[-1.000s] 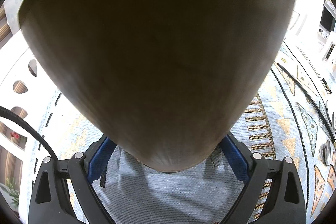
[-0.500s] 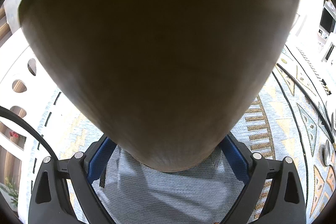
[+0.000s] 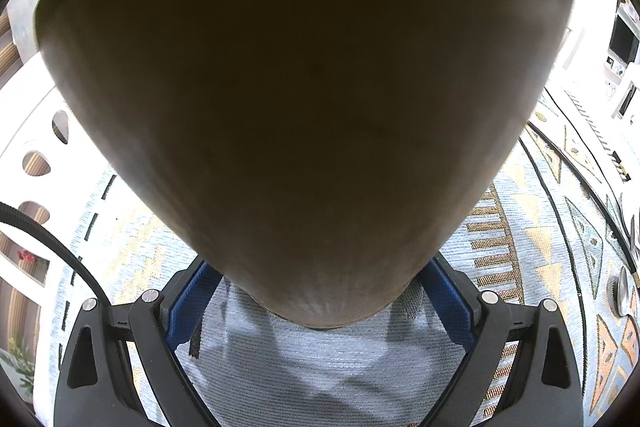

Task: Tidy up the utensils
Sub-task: 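Lift the chopstick with the right gripper over the wooden holder, then lower the chopstick into the holder and open the right gripper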

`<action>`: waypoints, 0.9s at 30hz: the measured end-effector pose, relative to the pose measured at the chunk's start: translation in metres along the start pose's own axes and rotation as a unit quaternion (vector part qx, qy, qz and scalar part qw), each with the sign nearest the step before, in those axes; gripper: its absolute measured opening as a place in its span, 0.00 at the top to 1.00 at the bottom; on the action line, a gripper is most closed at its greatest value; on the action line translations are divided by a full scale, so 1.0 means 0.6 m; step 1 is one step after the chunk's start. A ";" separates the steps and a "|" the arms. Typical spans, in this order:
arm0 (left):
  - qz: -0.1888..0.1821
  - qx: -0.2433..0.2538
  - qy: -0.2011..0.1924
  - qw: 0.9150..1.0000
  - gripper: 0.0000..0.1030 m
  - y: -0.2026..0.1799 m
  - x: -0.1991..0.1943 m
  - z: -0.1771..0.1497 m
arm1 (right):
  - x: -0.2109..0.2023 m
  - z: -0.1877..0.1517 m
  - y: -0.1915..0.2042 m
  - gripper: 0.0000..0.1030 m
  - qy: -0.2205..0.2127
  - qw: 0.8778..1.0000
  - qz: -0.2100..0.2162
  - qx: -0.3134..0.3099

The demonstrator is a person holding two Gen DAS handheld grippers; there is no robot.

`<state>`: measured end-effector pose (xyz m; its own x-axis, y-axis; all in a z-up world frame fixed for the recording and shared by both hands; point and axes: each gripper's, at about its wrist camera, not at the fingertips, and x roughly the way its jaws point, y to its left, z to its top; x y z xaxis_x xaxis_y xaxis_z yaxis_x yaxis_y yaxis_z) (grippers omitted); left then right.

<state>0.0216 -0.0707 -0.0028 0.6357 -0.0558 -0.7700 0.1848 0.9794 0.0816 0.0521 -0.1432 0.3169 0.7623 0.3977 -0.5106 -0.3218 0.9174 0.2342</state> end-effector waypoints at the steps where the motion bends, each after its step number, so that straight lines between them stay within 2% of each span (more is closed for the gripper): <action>1: 0.000 0.000 0.000 1.000 0.06 0.000 0.000 0.000 | 0.010 -0.004 0.003 0.94 0.007 1.000 0.000 0.002; 9: 0.000 0.000 0.000 1.000 0.06 0.001 0.001 0.000 | 0.065 -0.038 0.018 0.94 0.056 0.998 0.008 0.001; 20: -0.001 0.000 0.001 1.000 0.06 0.002 0.002 0.000 | 0.091 -0.055 0.013 0.94 0.096 0.995 0.006 0.000; 23: -0.001 0.000 0.001 1.000 0.06 0.002 0.002 0.000 | 0.103 -0.057 0.007 0.89 0.112 0.994 0.000 0.007; 27: -0.001 0.000 0.001 1.000 0.06 0.002 0.002 0.000 | 0.102 -0.058 -0.016 0.89 0.111 0.993 -0.010 0.026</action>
<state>0.0227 -0.0694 -0.0037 0.6343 -0.0567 -0.7710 0.1848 0.9795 0.0800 0.0824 -0.1271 0.2548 0.6236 0.3771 -0.6847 -0.2738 0.9258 0.2605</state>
